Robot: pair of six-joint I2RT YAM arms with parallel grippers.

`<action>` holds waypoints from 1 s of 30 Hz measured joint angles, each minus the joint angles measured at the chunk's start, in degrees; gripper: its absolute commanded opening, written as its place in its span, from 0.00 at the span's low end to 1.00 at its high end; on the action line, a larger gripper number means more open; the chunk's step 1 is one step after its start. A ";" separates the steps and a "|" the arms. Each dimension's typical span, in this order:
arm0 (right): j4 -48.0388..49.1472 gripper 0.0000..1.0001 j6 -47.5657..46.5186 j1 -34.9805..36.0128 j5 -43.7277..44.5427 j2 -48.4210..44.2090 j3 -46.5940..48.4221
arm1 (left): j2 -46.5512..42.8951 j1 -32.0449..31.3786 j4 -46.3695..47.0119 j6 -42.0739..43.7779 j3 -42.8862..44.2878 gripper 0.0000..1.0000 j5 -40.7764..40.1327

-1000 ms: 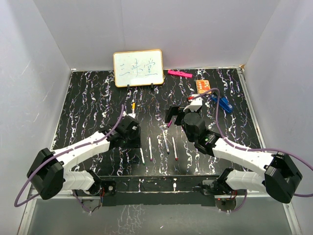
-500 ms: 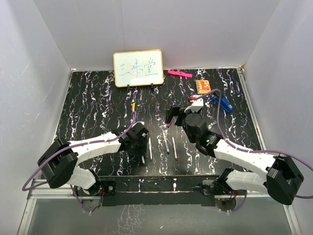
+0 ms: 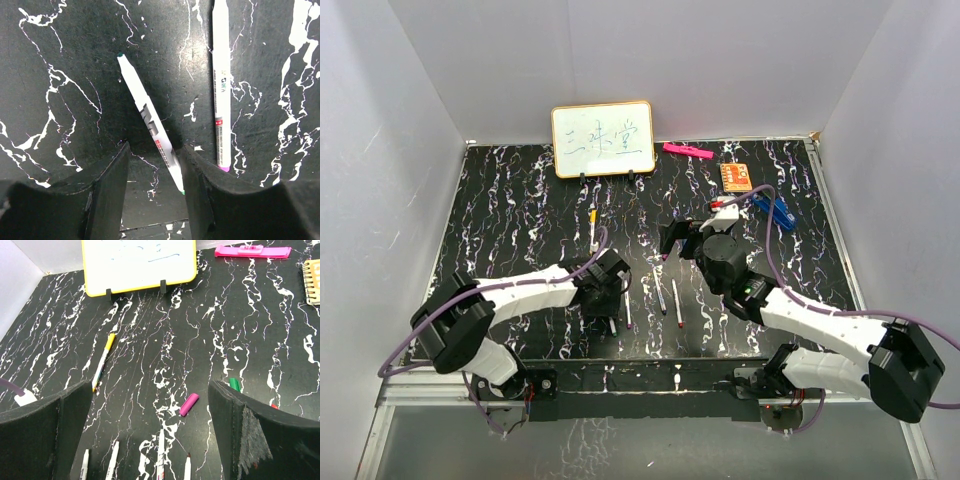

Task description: Insert the pens into the pen caps

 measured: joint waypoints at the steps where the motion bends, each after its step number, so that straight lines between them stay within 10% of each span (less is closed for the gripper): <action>1: 0.00 0.98 0.00 0.00 -0.02 -0.09 -0.07 | 0.48 0.00 -0.35 0.00 0.44 0.40 -0.17; 30: 0.87 0.98 0.26 0.00 0.02 -1.92 -1.16 | 5.07 -0.24 -9.55 6.54 5.46 0.29 -3.58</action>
